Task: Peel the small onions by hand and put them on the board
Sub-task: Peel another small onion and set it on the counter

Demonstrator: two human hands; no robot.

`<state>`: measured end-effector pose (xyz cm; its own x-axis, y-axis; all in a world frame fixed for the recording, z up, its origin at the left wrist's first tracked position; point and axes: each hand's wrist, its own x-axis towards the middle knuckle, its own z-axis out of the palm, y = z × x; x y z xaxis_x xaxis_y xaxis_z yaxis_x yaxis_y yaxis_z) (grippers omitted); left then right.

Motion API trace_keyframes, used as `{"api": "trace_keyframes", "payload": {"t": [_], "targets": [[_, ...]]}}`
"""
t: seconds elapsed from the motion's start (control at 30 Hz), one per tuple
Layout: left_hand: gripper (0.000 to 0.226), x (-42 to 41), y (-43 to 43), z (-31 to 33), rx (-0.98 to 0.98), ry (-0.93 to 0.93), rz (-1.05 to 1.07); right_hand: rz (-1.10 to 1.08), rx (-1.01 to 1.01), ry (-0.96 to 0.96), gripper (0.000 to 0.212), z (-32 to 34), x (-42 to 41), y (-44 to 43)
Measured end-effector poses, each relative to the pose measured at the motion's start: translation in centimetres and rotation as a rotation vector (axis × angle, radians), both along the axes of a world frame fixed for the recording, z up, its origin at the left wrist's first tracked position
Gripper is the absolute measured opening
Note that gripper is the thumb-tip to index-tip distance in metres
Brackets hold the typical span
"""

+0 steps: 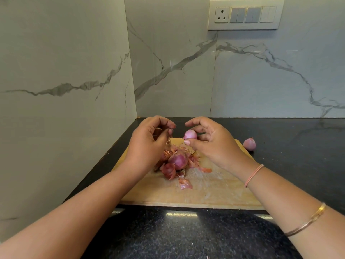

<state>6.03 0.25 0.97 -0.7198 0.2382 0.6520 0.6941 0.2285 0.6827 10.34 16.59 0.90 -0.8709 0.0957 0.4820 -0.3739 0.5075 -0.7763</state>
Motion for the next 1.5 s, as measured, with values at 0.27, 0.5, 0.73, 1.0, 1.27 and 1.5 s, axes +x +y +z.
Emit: {"api": "trace_keyframes", "payload": {"t": [0.27, 0.5, 0.73, 1.0, 1.27, 1.5], "targets": [[0.031, 0.0, 0.0, -0.3, -0.089, 0.036, 0.015, -0.095, 0.179, -0.038, 0.027, 0.3, 0.3, 0.2], [0.016, 0.2, 0.0, -0.3, -0.141, 0.076, -0.023, -0.055, 0.141, -0.015, 0.033, 0.4, 0.4, -0.2], [0.014, 0.4, 0.1, -0.4, -0.134, 0.109, 0.005, -0.034, 0.118, 0.021, 0.033, 0.5, 0.4, -0.5], [0.029, 0.7, 0.3, -0.1, -0.086, 0.029, 0.046, 0.015, 0.045, 0.019, 0.03, 0.4, 0.5, -0.8], [0.037, 0.7, 0.2, 0.6, 0.099, -0.248, -0.163, 0.113, -0.015, -0.035, 0.032, 0.6, 0.5, -0.7], [0.028, 0.2, -0.3, 1.0, 0.177, -0.328, -0.223, 0.276, -0.28, -0.111, 0.028, 1.3, 0.8, 0.0]]}}
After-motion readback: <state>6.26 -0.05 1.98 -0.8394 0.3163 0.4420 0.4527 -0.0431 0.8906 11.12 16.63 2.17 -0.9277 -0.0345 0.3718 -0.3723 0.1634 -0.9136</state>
